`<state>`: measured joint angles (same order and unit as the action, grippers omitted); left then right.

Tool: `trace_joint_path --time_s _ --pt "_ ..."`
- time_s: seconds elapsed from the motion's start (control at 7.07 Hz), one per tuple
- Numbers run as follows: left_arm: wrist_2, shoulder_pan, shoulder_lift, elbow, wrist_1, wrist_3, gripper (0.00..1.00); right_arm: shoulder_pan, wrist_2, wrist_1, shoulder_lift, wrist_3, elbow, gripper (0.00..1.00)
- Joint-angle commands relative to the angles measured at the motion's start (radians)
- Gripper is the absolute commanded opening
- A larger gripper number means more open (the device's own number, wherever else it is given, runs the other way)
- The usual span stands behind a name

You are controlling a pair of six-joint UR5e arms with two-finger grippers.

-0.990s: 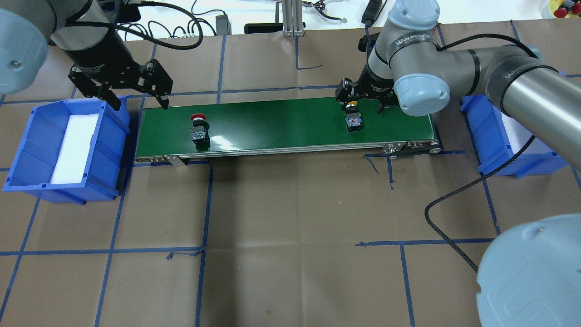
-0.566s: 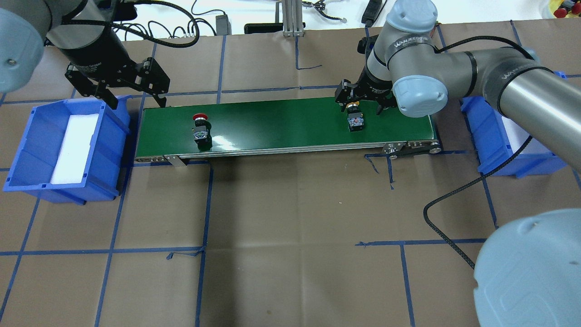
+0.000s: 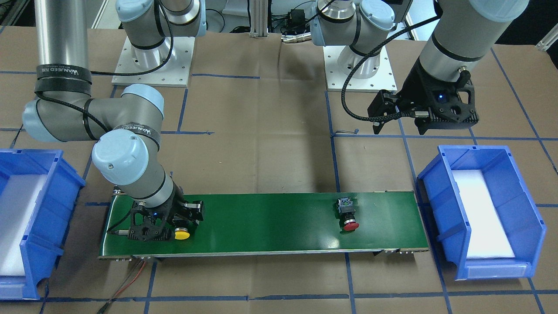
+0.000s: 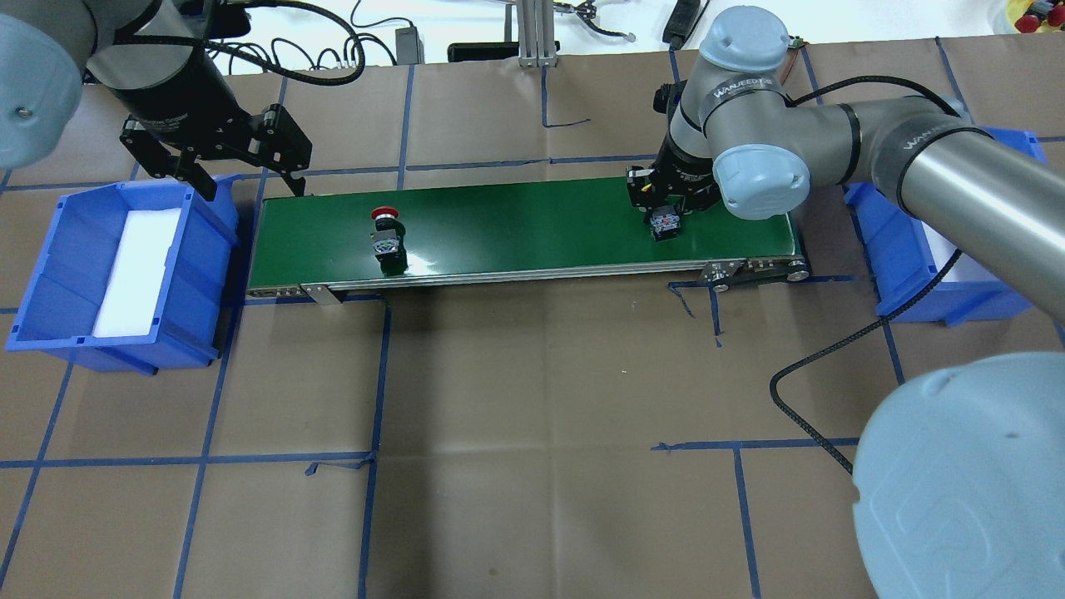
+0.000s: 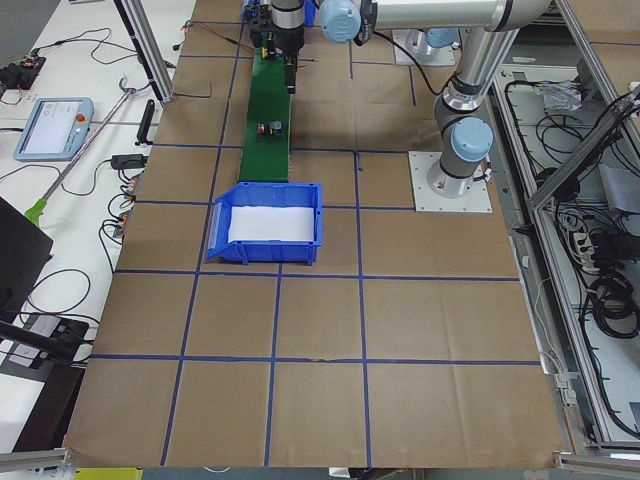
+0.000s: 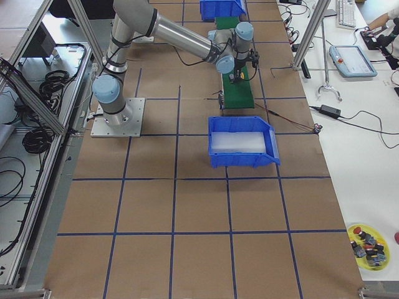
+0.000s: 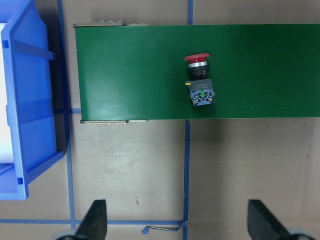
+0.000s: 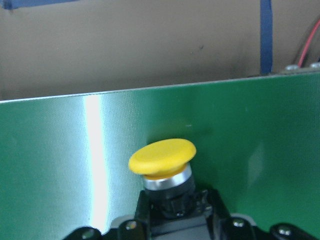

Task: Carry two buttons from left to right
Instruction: 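Grasp the yellow button on the belt with the right gripper and lift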

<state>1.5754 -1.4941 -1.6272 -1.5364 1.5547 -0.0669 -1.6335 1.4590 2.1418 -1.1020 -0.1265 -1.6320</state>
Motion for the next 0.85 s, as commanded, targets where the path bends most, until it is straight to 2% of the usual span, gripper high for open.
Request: trace_joint_path --time_s 0.0,0.28,0.42,0.57,0.71 --pt "0.0 0.0 0.003 0.001 -0.001 0.002 0.99 0.004 0.068 -0.023 -0.013 0.043 0.045 0.03" --pt "0.0 0.0 0.0 0.001 0.001 0.012 0.99 0.068 0.087 -0.145 -0.07 0.094 0.156 0.04" --pt "0.0 -0.002 0.0 0.001 0.001 0.013 0.99 0.164 0.098 -0.269 -0.111 0.173 0.212 0.04" --pt "0.0 -0.003 -0.002 0.001 -0.001 0.016 0.99 0.287 0.097 -0.358 -0.142 0.362 0.256 0.04" --pt "-0.002 -0.006 0.0 0.001 -0.001 0.022 0.99 0.402 0.098 -0.371 -0.147 0.49 0.27 0.05"
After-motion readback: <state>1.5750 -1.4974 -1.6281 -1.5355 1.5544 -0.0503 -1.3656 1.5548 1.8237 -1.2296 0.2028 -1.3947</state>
